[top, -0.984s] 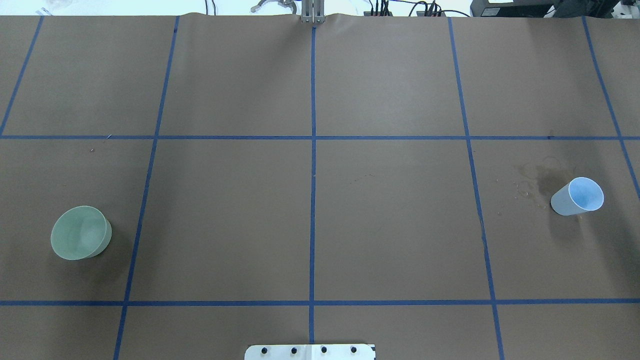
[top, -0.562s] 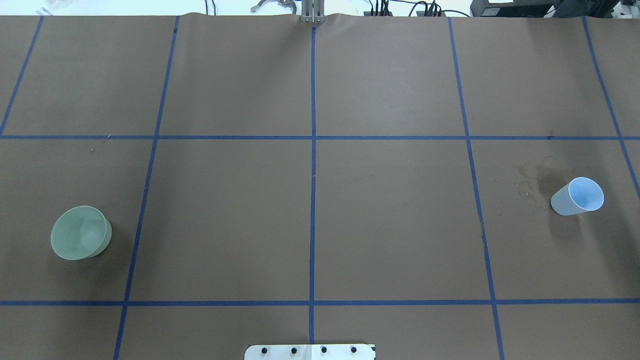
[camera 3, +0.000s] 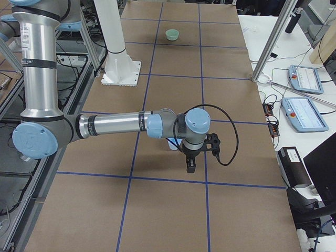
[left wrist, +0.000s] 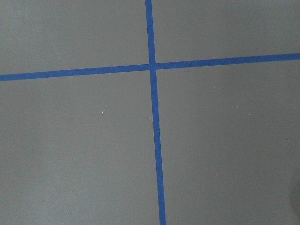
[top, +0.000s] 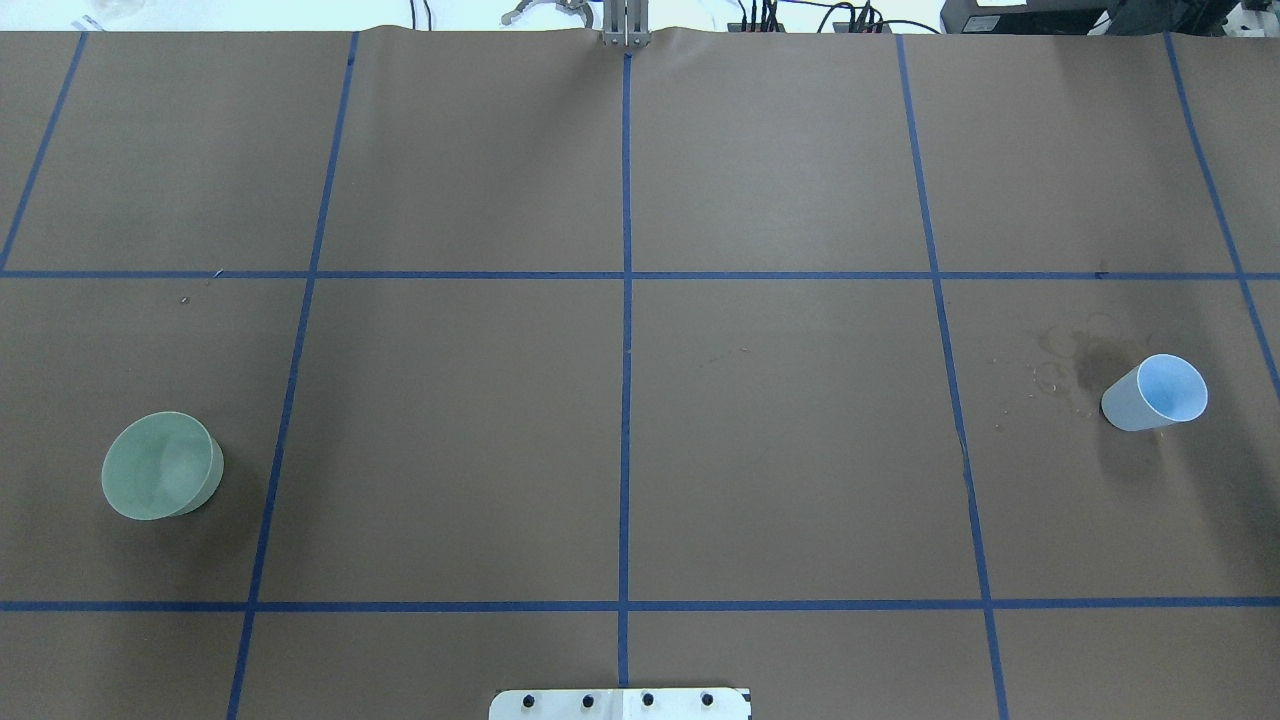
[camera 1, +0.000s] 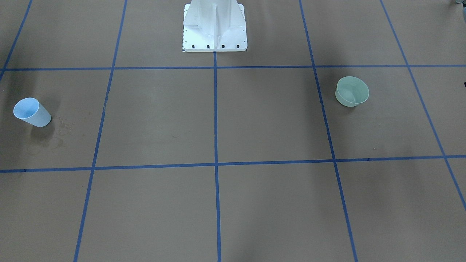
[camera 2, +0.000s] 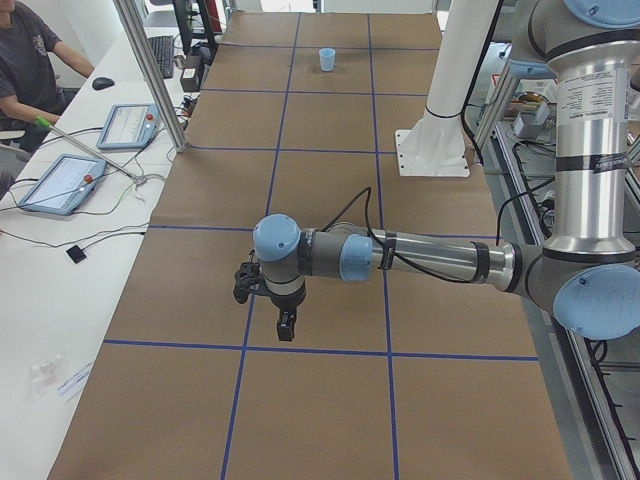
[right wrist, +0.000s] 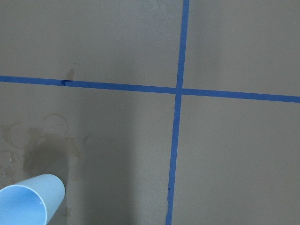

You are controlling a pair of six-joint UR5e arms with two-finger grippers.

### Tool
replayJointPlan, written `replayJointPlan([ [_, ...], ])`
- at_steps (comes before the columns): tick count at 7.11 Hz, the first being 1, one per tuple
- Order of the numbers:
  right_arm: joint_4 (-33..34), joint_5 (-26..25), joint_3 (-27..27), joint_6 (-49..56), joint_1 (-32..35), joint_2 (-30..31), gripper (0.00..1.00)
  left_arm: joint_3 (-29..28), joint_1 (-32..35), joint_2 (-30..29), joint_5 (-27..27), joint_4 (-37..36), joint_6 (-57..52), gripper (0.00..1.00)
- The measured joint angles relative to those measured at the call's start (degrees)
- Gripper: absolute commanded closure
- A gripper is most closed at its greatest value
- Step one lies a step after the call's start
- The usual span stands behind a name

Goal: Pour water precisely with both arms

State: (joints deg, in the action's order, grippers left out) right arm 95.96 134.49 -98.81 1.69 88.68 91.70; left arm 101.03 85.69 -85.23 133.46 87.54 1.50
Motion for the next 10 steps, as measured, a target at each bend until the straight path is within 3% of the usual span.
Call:
replayJointPlan([
  [10, -0.24, 0.28, -0.88, -0.36, 0.05, 0.6, 0.01, 0.36, 0.02, 0.66, -0.18, 0.99, -0.46, 0.0],
])
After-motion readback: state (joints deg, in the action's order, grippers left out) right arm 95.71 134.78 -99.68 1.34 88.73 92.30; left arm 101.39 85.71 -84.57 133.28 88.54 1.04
